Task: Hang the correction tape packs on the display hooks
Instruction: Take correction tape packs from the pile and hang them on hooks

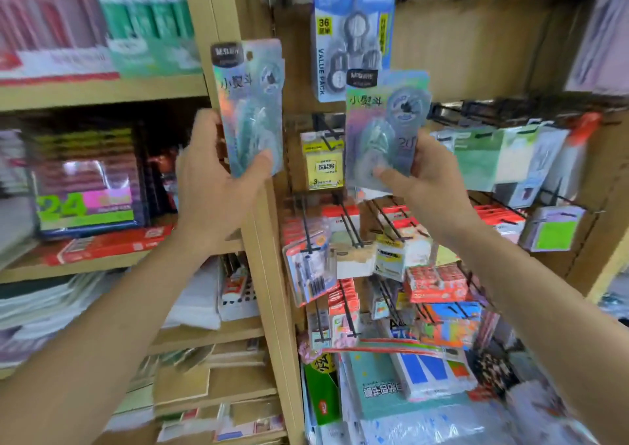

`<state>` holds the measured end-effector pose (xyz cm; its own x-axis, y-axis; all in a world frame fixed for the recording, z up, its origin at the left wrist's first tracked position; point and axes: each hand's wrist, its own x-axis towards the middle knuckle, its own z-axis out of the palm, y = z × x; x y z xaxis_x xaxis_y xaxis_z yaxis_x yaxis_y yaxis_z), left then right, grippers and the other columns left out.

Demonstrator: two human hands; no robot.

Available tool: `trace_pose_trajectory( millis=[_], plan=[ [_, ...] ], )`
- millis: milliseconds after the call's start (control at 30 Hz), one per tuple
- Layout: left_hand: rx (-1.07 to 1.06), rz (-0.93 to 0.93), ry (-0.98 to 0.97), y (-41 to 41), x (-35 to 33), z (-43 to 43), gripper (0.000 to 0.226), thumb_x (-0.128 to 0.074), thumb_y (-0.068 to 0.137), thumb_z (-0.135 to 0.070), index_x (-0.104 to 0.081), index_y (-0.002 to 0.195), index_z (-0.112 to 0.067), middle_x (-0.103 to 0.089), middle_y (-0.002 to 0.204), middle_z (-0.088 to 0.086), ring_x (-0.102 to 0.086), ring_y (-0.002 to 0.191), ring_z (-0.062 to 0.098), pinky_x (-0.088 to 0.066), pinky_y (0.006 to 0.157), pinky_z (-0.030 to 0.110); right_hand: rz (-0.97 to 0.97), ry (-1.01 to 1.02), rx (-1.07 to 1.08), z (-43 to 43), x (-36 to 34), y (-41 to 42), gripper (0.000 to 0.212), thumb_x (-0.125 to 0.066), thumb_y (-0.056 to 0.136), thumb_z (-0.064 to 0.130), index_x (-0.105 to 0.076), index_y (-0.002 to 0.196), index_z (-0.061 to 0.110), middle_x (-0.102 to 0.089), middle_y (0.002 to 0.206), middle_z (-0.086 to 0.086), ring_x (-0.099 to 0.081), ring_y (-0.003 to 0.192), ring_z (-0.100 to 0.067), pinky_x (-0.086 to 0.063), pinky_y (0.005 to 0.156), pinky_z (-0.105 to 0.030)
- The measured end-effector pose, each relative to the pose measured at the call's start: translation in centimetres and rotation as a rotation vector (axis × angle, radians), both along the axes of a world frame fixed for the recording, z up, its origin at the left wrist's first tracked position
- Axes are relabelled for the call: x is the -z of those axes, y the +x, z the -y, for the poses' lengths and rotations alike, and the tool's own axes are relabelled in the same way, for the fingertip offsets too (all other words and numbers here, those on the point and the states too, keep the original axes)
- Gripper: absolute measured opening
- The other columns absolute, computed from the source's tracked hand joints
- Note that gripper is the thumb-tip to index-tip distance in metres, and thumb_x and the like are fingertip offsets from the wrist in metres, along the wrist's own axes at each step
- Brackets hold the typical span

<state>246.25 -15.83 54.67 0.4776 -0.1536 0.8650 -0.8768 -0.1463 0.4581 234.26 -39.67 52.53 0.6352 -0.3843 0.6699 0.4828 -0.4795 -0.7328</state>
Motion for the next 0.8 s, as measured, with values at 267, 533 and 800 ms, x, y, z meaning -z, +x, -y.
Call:
trace_pose_trajectory(
  millis=[267, 533, 800],
  plan=[
    [0.009, 0.083, -0.073, 3.2, -7.4, 1.2, 0.035, -0.073, 0.086, -0.027, -0.054, 0.113, -0.015, -0.064, 0.097, -0.022, -0.066, 0.092, -0.001, -0.057, 0.081, 0.040, 0.002, 0.077, -0.002, 0.8, -7.3, 4.2, 0.029, -0.071, 0.085, 0.004, -0.068, 0.114, 0.005, -0.076, 0.103, -0.009, -0.073, 0.097, -0.025, -0.057, 0.090, -0.050],
    [-0.141, 0.169, -0.162, 5.6, -11.3, 3.3, 0.038, -0.068, 0.086, -0.044, -0.055, 0.106, -0.016, -0.067, 0.085, -0.006, -0.064, 0.075, 0.017, -0.052, 0.067, 0.044, 0.001, 0.009, 0.039, 0.4, -12.3, 8.5, 0.027, -0.074, 0.078, 0.014, -0.066, 0.104, 0.010, -0.074, 0.100, -0.010, -0.070, 0.096, -0.032, -0.057, 0.087, -0.053],
    [-0.334, 0.389, -0.198, 8.1, -14.0, 4.8, 0.039, -0.072, 0.083, -0.046, -0.057, 0.098, -0.014, -0.058, 0.085, -0.002, -0.054, 0.075, 0.019, -0.040, 0.062, 0.033, -0.004, -0.053, 0.003, -0.3, -13.2, 11.7, 0.022, -0.069, 0.084, 0.013, -0.060, 0.105, 0.014, -0.070, 0.100, 0.001, -0.066, 0.092, -0.019, -0.053, 0.085, -0.040]
  ],
)
